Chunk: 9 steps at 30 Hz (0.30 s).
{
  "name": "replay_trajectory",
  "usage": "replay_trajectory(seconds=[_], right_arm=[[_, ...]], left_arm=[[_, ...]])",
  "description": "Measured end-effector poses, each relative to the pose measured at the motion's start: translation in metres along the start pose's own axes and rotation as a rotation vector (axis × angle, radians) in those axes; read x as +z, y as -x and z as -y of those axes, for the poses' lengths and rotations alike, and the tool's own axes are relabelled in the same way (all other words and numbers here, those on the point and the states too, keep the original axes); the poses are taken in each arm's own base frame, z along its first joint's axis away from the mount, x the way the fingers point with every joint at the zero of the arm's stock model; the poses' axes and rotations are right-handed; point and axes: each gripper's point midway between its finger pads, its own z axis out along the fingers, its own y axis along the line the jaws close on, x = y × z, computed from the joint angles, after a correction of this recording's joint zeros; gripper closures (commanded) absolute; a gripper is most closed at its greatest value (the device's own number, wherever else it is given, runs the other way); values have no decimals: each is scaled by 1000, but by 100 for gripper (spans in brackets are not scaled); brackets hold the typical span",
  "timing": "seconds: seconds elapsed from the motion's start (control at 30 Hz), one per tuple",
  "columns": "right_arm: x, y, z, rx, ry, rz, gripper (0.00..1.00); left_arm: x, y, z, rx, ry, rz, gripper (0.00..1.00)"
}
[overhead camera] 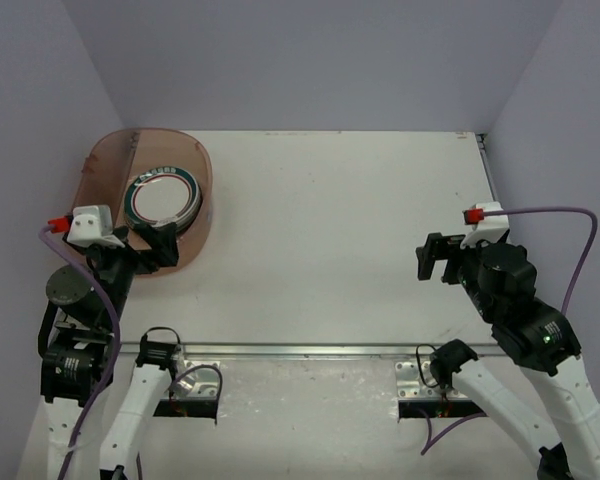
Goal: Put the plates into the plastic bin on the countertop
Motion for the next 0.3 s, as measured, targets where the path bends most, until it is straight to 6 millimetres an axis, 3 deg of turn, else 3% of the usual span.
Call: replay_trajectory(seconds=[0.13, 0.3], right_arm=[[4, -18, 0, -30, 5, -28, 1], [7, -15, 0, -37, 5, -19, 1]], left_arm=[[2, -30, -8, 5, 19, -51, 0], [4, -33, -9, 5, 24, -56, 0]])
